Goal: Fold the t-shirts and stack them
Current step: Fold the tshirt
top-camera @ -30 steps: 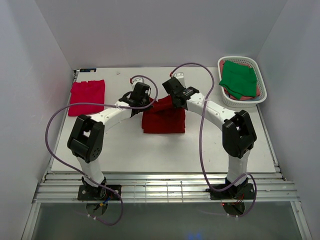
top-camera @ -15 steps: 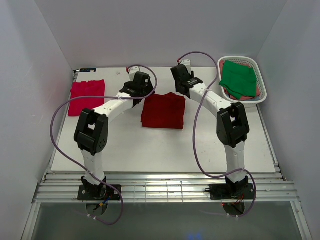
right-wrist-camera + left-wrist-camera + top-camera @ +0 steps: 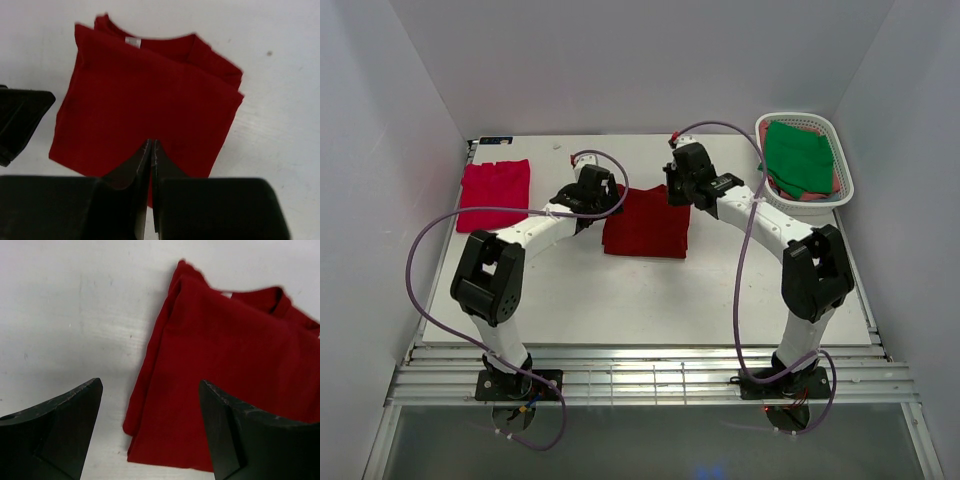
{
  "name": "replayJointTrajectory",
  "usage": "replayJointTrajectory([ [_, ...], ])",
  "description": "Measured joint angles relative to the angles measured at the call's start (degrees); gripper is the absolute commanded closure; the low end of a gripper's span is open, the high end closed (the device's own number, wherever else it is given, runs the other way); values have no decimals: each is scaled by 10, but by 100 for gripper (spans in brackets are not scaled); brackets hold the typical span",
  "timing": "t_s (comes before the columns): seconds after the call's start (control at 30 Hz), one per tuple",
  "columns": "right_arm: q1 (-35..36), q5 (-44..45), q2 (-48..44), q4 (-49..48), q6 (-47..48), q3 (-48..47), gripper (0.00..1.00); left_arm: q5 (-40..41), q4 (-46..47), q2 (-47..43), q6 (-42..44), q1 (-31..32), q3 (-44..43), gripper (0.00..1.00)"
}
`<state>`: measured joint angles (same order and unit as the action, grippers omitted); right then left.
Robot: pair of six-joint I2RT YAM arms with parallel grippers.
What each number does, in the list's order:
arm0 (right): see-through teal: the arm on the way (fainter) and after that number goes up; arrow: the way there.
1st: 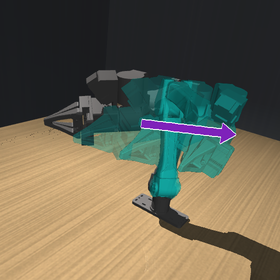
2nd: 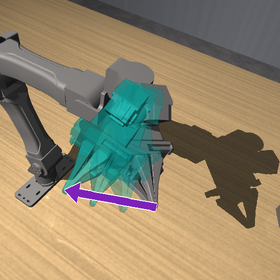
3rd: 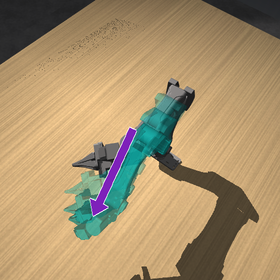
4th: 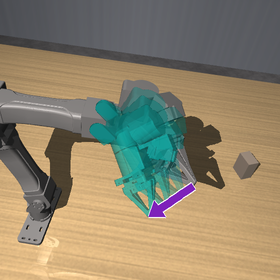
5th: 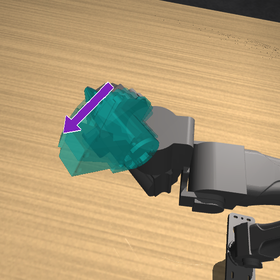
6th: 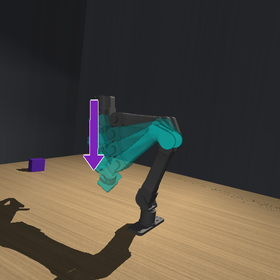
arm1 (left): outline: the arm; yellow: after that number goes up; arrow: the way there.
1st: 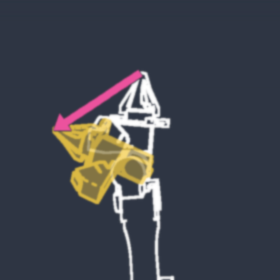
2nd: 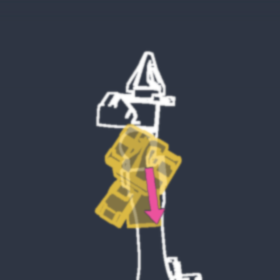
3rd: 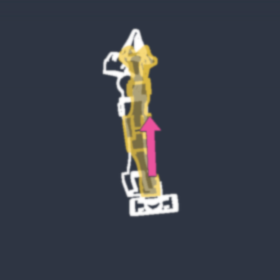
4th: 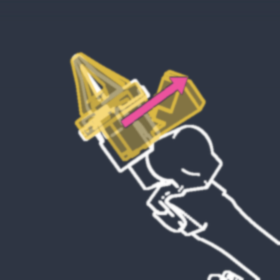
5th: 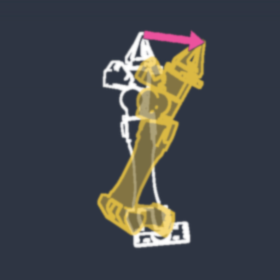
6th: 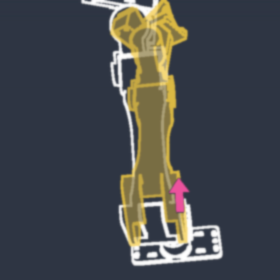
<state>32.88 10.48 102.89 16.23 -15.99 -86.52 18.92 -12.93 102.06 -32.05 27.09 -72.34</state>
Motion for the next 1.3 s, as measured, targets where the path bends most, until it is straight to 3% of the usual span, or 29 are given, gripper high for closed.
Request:
replayJointTrajectory([
  [0.17, 2, -45, 34, 21, -21, 37, 92, -46, -5, 13, 21, -7, 26, 11],
  [0.5, 2, -55, 116, 66, -46, 39, 92, -142, 47, 19, 59, -53, 30, 9],
  [0.87, 2, -38, 127, 83, -51, 33, 92, -318, 99, 102, 81, -133, 28, 8],
  [1.13, 2, -23, 127, 101, -50, 26, 92, -437, 125, 136, 85, -137, 7, 7],
  [1.3, 2, -19, 133, 108, -50, 20, 92, -462, 143, 139, 81, -121, 12, 2],
])
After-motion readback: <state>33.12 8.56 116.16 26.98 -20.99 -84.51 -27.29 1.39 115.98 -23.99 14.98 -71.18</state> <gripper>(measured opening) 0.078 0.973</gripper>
